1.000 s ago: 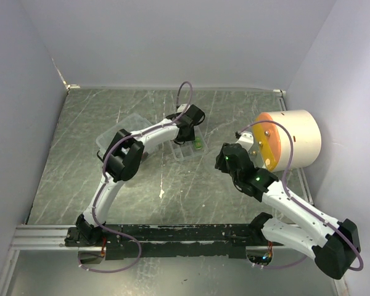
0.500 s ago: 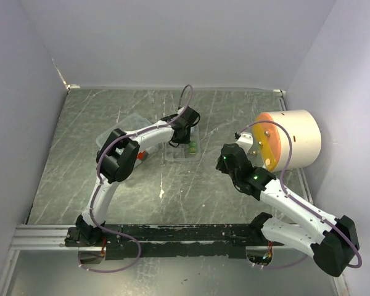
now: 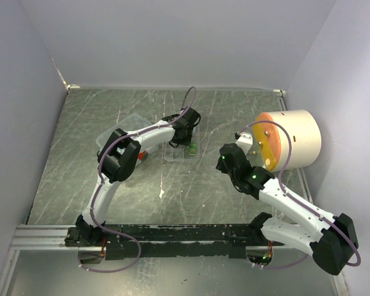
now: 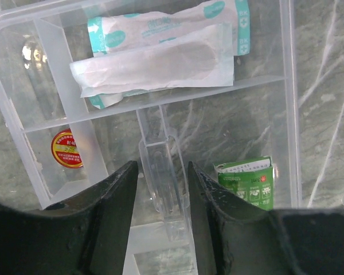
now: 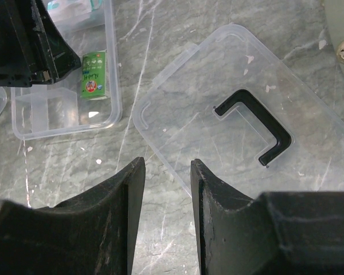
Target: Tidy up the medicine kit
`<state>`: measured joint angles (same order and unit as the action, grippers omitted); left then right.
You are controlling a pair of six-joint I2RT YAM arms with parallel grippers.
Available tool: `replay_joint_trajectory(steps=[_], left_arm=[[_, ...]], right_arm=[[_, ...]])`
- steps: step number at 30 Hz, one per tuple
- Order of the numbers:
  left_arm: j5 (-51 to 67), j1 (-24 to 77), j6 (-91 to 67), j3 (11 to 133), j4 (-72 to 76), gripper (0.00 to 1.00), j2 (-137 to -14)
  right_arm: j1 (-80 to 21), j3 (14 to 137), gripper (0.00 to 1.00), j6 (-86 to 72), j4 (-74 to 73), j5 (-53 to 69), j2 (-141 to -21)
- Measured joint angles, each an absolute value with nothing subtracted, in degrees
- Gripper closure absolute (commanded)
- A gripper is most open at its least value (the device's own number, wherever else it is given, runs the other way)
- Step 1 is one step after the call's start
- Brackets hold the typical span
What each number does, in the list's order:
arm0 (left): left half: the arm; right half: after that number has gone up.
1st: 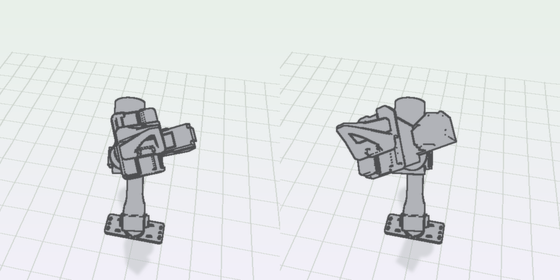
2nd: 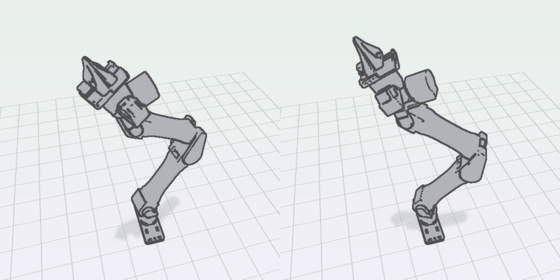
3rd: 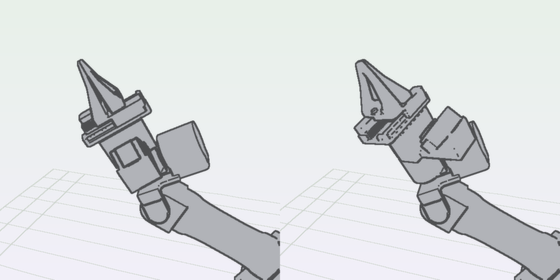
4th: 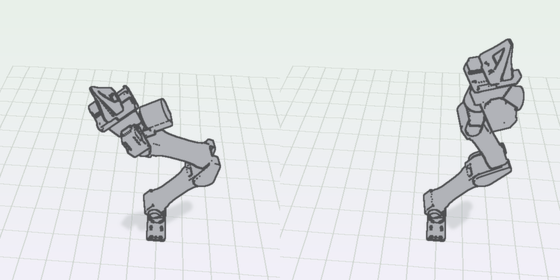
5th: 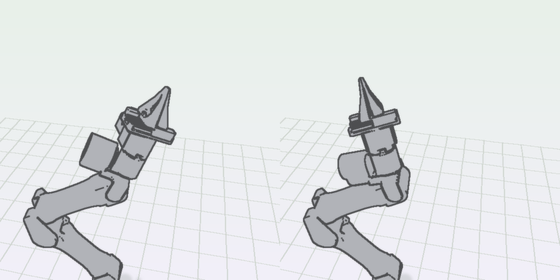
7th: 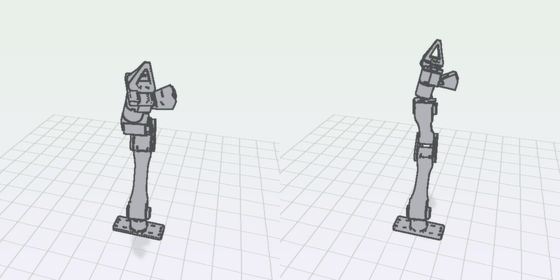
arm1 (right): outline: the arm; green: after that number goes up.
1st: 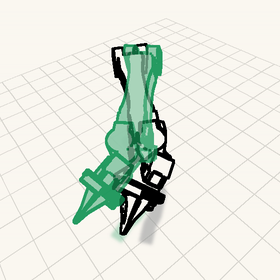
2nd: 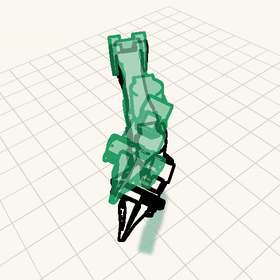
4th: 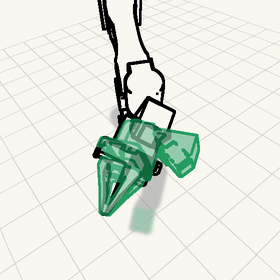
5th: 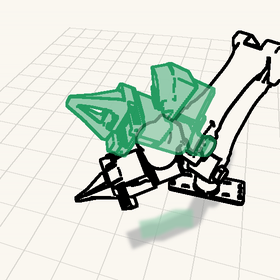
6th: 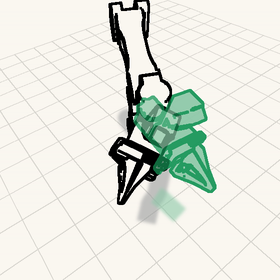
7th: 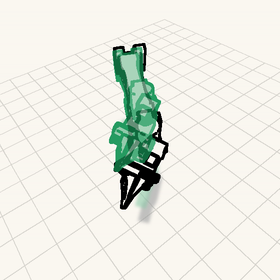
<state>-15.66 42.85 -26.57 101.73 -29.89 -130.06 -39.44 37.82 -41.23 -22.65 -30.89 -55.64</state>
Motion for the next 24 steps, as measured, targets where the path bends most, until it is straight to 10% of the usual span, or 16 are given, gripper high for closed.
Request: replay_joint_trajectory(steps=[24], left_arm=[[-17.10, 43.40, -22.44, 103.77, -30.26, 0.68, -131.28]], right_arm=[[-39.44, 37.82, 0.63, -43.97, -23.16, -32.88, -54.43]])
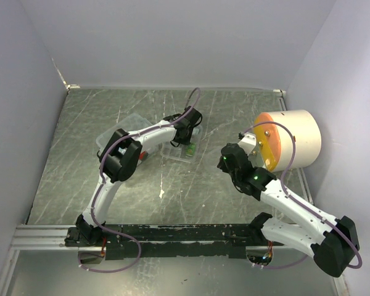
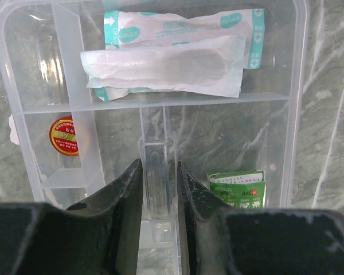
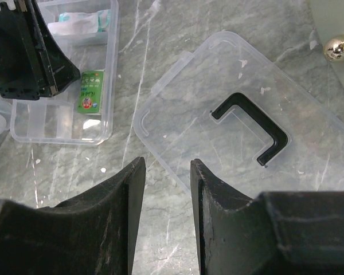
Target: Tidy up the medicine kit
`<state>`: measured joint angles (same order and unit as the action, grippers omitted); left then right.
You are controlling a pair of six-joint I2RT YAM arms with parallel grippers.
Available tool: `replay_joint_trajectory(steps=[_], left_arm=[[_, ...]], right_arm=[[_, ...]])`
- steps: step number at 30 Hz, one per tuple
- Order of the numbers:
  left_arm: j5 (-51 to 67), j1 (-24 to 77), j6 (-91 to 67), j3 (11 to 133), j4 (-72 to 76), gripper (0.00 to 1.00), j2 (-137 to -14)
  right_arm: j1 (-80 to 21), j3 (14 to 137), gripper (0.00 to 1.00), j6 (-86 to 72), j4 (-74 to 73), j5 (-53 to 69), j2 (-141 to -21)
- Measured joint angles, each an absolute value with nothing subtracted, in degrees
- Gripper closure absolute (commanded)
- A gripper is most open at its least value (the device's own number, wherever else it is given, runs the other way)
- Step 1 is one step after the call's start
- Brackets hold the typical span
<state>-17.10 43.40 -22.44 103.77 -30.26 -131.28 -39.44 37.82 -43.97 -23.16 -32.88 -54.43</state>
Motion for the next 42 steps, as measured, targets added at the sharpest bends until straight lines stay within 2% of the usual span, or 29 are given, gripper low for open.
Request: replay_joint_trajectory(steps=[10, 17, 33, 42], left_arm=[[-10.20, 43.38, -15.31, 104.60, -30.15, 0.70, -127.74], [-8.01, 43.38, -11.55, 109.69, -30.46, 0.72, -124.73], [-4.84, 42.33, 3.38, 109.84, -34.85, 0.76, -112.77], [3.20, 31.46, 8.67, 101.30, -40.14, 0.76, -100.86]], right_arm=[[-39.44, 37.82, 0.63, -45.45, -23.44, -33.06, -54.35], [-39.44, 37.80, 0.63, -46.33, -23.83, -33.52, -52.60], [-39.44, 37.01, 0.63, -46.78, -23.94, -33.58, -50.65], [-39.44, 34.94, 0.63, -47.33, -23.88, -33.15, -49.28]])
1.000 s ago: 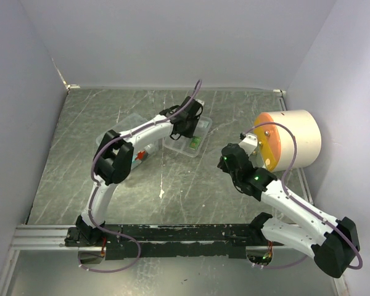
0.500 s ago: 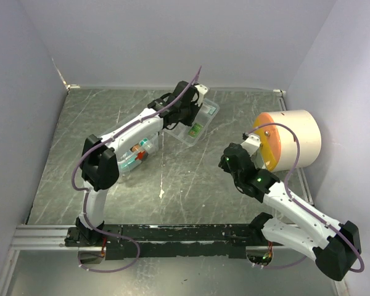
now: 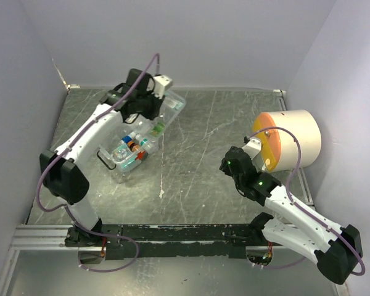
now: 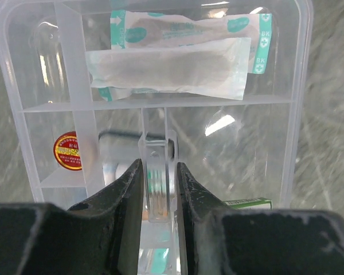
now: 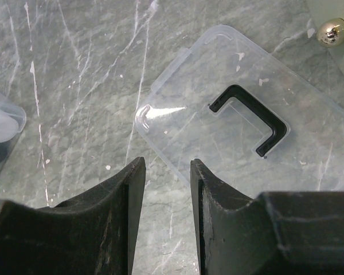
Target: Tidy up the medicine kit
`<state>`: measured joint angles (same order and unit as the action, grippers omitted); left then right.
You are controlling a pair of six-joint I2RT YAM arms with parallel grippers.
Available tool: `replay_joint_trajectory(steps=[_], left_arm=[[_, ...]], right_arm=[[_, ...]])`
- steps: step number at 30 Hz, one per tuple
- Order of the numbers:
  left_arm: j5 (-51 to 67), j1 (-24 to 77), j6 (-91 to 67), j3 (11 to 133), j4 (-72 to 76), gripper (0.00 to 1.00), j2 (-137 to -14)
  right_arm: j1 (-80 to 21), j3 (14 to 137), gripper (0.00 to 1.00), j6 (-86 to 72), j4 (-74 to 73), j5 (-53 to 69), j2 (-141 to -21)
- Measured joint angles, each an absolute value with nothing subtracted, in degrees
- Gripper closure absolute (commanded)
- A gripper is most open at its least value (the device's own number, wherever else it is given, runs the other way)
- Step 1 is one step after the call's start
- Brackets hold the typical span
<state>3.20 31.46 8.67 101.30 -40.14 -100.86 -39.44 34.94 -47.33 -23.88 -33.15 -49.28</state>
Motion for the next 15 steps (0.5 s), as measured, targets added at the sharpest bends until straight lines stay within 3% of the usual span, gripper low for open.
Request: replay_joint_trajectory(steps=[10, 15], left_arm=[[8.34, 18.79, 12.47, 86.26, -43.18, 0.69, -90.13], [12.45, 16.03, 16.86, 83.48, -43.09, 0.71, -87.31]], right_arm=[[-39.44, 33.95, 0.64, -47.18, -22.63, -32.29, -49.63], [-39.44, 33.93, 0.64, -46.50, -21.06, -31.00, -51.33]])
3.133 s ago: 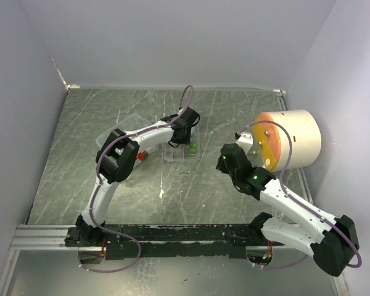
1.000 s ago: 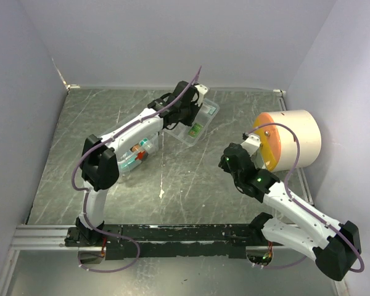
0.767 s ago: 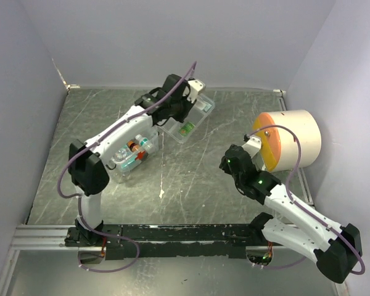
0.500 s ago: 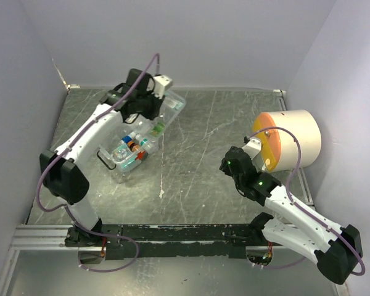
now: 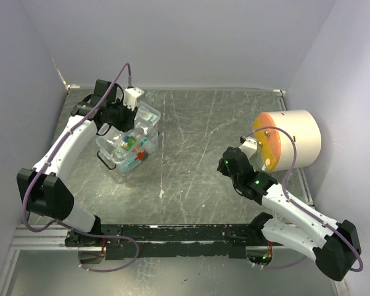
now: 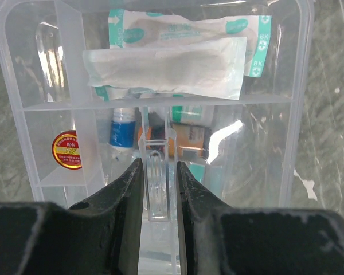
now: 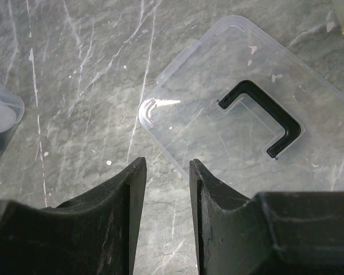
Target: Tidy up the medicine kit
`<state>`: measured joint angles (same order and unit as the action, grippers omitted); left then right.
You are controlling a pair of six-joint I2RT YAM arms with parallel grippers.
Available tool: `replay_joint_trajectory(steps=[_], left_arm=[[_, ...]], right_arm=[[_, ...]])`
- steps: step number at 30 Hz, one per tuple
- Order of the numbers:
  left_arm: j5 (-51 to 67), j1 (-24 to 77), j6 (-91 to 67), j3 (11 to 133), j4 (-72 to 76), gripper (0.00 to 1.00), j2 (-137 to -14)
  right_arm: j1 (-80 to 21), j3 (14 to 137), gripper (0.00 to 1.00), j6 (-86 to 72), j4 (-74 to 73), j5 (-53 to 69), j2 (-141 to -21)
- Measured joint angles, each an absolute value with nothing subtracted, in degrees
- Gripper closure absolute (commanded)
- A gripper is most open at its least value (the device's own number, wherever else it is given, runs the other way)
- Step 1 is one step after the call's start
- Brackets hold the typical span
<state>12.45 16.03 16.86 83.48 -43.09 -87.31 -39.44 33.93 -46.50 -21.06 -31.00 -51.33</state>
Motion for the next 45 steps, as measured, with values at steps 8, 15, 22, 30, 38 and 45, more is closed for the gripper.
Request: replay_joint_trajectory(steps=[8, 15, 22, 30, 38, 45], left_arm=[[16.78, 11.29, 22.96, 79.05, -43.81, 0.73, -86.72], [17.63, 10.79, 27.66, 79.05, -44.97, 0.73, -86.78], [18.59, 10.74, 30.09, 78.83, -45.36, 0.74, -89.06], [18.68, 10.70, 31.29, 76.64, -45.04, 0.75, -91.94], [18.41, 10.66, 31.48, 74.32, -41.91, 0.76, -91.57], [18.48, 10.63, 31.48, 74.17, -41.28, 0.76, -91.50]], right_arm=[[-39.44, 33.01, 0.64, -45.30, -19.90, -30.79, -50.48], [-39.44, 32.18, 0.64, -44.97, -19.40, -30.35, -50.41], [-39.44, 32.16, 0.64, -44.95, -18.00, -30.22, -50.63], [-39.44, 32.08, 0.64, -44.97, -17.43, -29.98, -51.53], [-39.44, 31.64, 0.64, -44.97, -17.34, -29.98, -51.53], [-39.44, 31.53, 0.64, -44.97, -17.34, -29.95, -51.59]])
